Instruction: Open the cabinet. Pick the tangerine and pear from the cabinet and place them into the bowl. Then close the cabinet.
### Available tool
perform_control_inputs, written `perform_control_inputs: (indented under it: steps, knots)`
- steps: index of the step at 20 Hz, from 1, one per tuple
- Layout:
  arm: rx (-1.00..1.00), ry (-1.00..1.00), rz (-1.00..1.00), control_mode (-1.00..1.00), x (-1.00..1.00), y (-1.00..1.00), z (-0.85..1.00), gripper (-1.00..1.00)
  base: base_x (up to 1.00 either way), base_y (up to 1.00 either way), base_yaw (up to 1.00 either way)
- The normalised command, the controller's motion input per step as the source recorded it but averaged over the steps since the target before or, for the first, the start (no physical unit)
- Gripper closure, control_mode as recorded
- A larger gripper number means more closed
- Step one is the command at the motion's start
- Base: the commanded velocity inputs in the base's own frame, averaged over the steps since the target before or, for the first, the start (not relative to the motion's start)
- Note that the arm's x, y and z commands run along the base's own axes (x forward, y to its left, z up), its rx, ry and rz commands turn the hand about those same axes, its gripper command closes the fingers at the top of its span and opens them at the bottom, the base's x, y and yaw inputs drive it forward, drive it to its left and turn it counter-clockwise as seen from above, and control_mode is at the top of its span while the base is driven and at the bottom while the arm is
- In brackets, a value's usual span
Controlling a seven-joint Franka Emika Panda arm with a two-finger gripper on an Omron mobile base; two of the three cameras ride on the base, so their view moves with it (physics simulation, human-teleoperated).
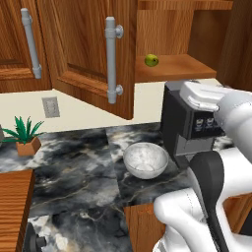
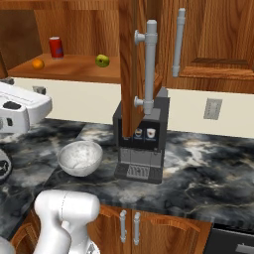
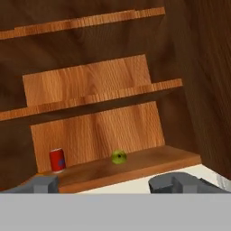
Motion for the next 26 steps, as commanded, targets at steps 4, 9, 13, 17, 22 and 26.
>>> perform_control_inputs:
  steps: [4, 9, 13, 17, 22, 26]
  knots:
    - [-0.01, -0.03, 0.03, -1.00, 0.53, 0.00, -0.02, -1.00, 0.00, 0.00, 0.00]
    - [-0.01, 0.00, 0.10, -1.00, 0.58, 0.00, 0.00, -1.00, 0.00, 0.00, 0.00]
    - [-0.07, 0.09, 0.28, -1.00, 0.56, 0.20, 0.00, -1.00, 0.00, 0.00, 0.00]
    - [-0.06, 0.12, 0.42, -1.00, 0.26, 0.10, 0.00, -1.00, 0.00, 0.00, 0.00]
    - [-0.04, 0.11, 0.47, -1.00, 0.13, 0.17, 0.00, -1.00, 0.00, 0.00, 0.00]
    - [-0.06, 0.05, 0.46, -1.00, 0.01, 0.39, -0.11, -1.00, 0.00, 0.00, 0.00]
